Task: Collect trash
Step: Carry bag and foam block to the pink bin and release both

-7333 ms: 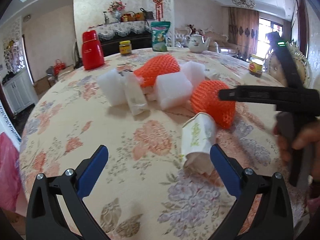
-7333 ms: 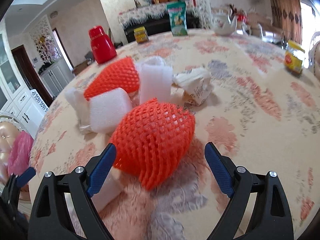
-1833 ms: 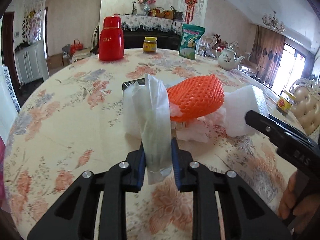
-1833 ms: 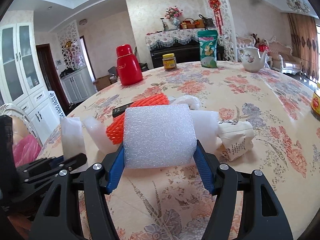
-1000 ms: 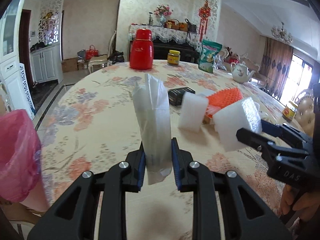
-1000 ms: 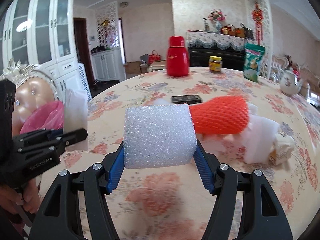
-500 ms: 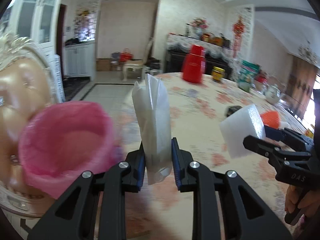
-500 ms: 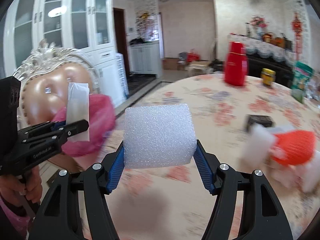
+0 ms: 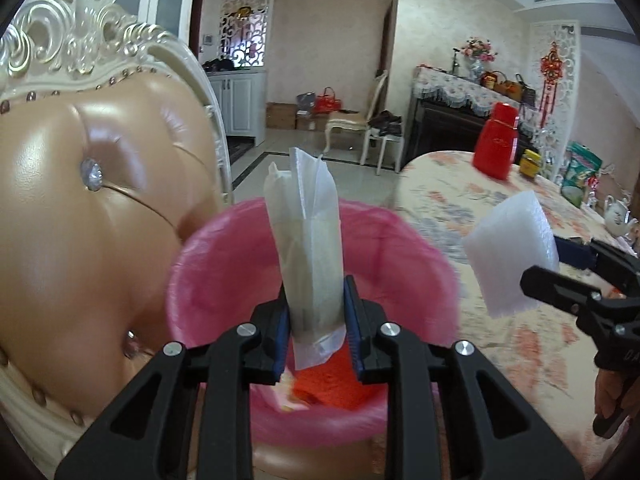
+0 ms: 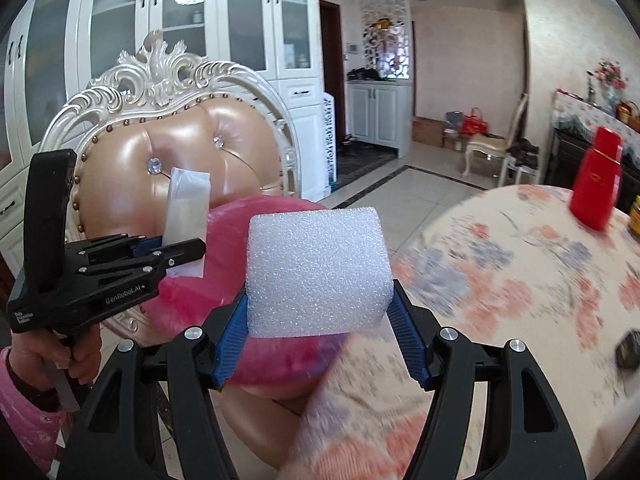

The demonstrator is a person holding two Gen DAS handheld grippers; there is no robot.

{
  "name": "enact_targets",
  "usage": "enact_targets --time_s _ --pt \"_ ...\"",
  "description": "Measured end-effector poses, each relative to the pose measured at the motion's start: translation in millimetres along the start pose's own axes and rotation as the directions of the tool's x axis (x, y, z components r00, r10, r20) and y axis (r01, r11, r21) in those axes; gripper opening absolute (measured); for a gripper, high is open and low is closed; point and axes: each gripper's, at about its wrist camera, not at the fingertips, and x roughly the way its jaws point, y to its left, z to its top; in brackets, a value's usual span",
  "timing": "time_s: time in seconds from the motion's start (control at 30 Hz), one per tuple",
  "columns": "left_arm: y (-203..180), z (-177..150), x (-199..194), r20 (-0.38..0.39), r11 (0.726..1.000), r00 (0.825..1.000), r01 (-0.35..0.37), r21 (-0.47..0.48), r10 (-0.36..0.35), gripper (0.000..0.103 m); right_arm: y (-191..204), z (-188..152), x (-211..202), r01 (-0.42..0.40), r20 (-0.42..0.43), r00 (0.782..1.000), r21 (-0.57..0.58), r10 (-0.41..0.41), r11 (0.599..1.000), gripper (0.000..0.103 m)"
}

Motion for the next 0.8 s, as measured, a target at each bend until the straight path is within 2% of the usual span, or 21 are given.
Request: enact_targets --time_s 0.23,0.27,0.33,0.37,0.4,0.47,0.6,0.73,0.8 --pt "30.8 1.6 25.7 -0.036 0.999 0.999 -0.007 -0.035 0.005 0.029 5.4 21.0 46.8 -0.056 -0.021 0.998 -0.002 0.056 0.998 0.064" --pt "34.7 1.0 27.8 -0.041 0.999 0.999 -0.006 -0.042 0.004 0.036 4.2 22.9 54.2 -0.074 -0.028 0.997 0.009 0.074 0.997 0.065" --pt "40.8 -0.6 28.8 -0.042 0.998 0.999 -0.013 -0.056 0.011 0.045 2.2 25.2 62.6 -0.104 -0.034 0.994 0.029 0.105 0.994 0.074" --pt "44.3 -1.3 27.4 -0.037 0.998 0.999 -0.018 -0.062 0.015 0.050 -0.3 25.7 63.8 -0.109 -0.025 0.994 0.043 0.110 0.993 0.075" --pt "47.8 -1.9 24.6 -0.031 0.997 0.999 -0.022 -0.069 0.020 0.053 -2.2 25.7 63.4 -0.113 -0.018 0.993 0.050 0.114 0.992 0.075" --pt "51.9 -2.7 18.4 -0.013 0.996 0.999 -0.030 -0.086 0.029 0.066 -4.6 24.5 59.7 -0.114 -0.012 0.993 0.053 0.115 0.992 0.075" --pt "52.7 -8.5 4.1 0.012 0.993 0.999 -0.034 -0.110 0.035 0.073 -11.6 16.9 39.8 -0.084 0.004 0.996 0.049 0.084 0.995 0.075" --pt "38.7 -15.3 -12.8 0.061 0.990 0.997 -0.041 -0.133 0.049 0.094 -20.9 2.5 9.7 -0.037 0.028 0.999 0.047 0.036 0.998 0.075" --pt "29.2 -18.2 -21.9 0.085 0.990 0.995 -0.034 -0.136 0.046 0.097 -26.8 -6.6 -5.7 -0.004 0.033 0.999 0.054 0.002 0.999 0.076"
